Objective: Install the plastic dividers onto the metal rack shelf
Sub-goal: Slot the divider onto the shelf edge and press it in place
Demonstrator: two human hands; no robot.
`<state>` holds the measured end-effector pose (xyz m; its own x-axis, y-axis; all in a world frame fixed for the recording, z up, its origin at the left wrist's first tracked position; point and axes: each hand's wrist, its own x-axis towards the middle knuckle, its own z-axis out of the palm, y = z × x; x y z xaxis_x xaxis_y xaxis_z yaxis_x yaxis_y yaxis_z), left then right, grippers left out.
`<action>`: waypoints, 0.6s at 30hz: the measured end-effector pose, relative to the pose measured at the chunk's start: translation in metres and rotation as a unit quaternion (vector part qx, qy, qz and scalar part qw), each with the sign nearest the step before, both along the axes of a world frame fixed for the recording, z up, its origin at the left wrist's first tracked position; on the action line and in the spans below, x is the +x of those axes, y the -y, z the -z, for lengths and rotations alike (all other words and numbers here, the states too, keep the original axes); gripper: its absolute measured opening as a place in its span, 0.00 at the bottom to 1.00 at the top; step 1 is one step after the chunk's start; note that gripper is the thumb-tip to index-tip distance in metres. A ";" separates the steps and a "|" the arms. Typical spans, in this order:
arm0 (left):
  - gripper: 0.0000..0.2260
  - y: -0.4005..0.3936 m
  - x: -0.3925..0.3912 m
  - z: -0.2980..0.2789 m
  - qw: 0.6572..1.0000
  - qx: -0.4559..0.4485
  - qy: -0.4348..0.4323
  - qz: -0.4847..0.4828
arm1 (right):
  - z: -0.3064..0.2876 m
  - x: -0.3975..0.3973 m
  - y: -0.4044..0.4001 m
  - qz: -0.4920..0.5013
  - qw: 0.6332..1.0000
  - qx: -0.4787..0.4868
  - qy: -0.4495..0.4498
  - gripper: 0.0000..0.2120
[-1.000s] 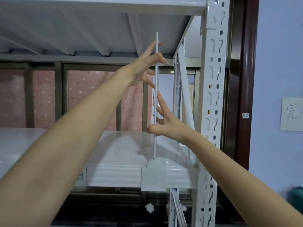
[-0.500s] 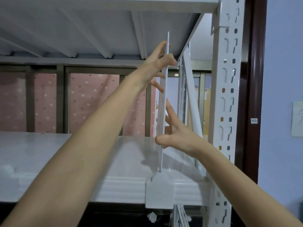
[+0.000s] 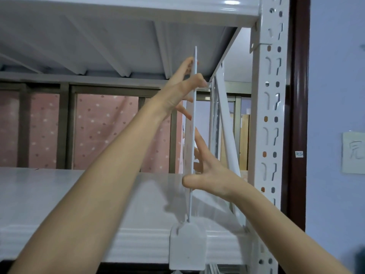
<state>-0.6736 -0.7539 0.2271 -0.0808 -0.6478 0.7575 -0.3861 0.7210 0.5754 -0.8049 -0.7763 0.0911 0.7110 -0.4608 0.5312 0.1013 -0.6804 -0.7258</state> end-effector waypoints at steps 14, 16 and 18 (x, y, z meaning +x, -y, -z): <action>0.40 -0.017 0.018 0.010 0.999 -0.024 -0.026 -0.022 | 0.005 0.005 0.000 0.012 0.998 -0.057 -0.021 0.51; 0.41 -0.015 0.017 0.008 0.999 -0.019 -0.026 -0.025 | 0.005 0.005 0.000 0.001 0.998 -0.063 -0.018 0.51; 0.41 -0.013 0.016 0.007 0.999 -0.015 -0.027 -0.025 | 0.006 0.005 0.000 -0.002 0.998 -0.059 -0.018 0.52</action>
<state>-0.6579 -0.7414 0.2202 -0.0069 -0.6268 0.7791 -0.3904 0.7190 0.5750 -0.8001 -0.7763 0.0856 0.7329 -0.3934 0.5551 0.0794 -0.7608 -0.6441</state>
